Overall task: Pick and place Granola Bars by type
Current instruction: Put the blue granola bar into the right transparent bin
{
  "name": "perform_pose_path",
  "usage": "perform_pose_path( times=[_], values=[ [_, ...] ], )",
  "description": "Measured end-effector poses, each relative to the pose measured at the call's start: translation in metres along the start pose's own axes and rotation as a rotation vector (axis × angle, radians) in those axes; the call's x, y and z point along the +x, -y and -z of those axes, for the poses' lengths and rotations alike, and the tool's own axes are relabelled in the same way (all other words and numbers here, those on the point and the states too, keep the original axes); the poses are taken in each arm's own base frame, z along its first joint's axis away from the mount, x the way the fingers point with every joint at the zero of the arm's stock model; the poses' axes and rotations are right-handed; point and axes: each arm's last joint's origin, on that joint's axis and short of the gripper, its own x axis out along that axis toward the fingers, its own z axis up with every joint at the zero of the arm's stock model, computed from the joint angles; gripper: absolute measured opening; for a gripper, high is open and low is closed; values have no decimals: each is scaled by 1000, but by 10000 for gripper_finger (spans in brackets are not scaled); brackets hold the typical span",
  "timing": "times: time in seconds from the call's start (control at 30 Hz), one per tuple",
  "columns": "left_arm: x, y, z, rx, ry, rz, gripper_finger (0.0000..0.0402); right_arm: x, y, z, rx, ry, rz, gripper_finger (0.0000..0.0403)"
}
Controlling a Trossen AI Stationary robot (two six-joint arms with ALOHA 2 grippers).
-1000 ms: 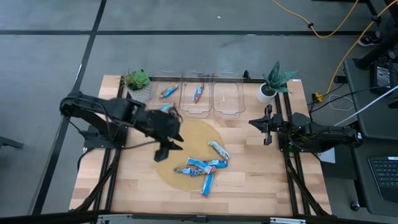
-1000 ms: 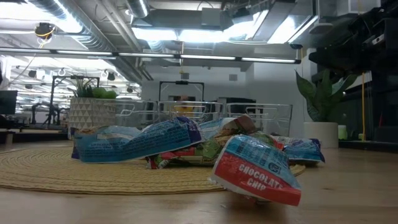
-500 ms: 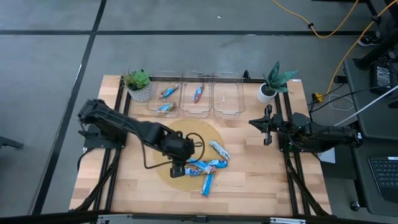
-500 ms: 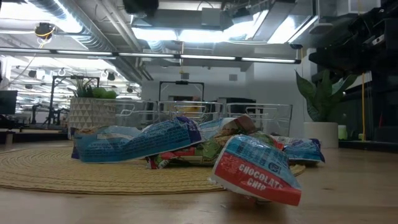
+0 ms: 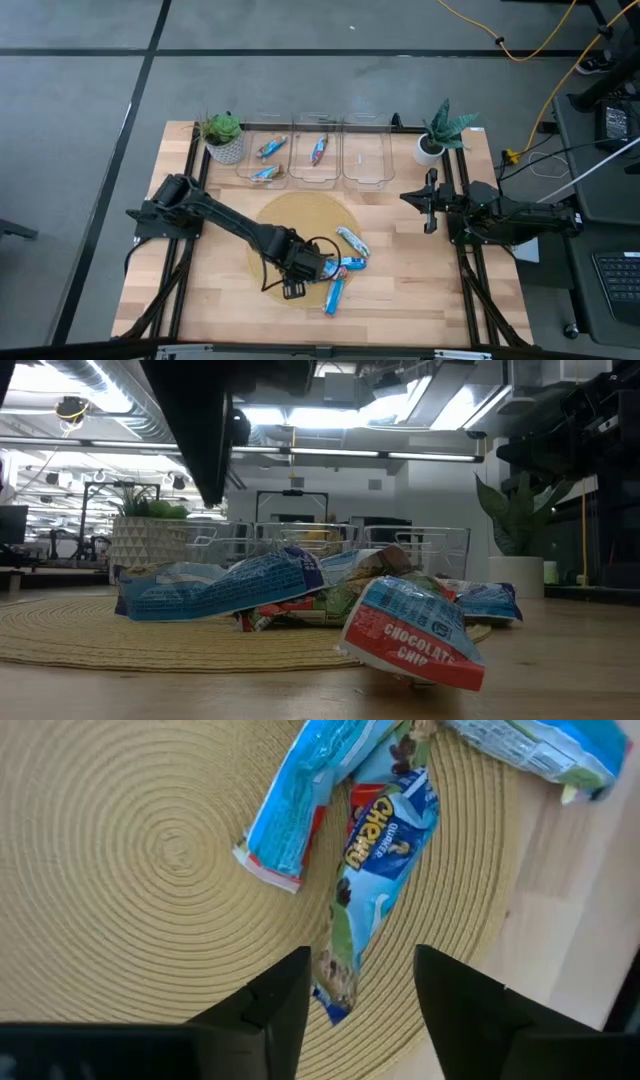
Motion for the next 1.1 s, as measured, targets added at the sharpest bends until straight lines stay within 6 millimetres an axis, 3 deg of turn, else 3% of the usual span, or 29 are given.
perform_pose_path(
  times=[0.27,0.47,0.77,0.97,1.1],
  values=[
    [17,3,-3,-16,-13,-19,233,0,0,1,27,-10,-8,16],
    [35,10,-2,6,-33,-29,256,0,0,4,25,-41,-8,16],
    [60,7,-5,-21,-75,-64,256,0,-1,4,63,-45,-33,16],
    [64,5,-7,-44,-80,-70,253,0,-1,4,73,-45,-33,16],
    [64,5,-7,-48,-85,-64,230,0,-1,4,73,-45,-33,16]
  ],
)
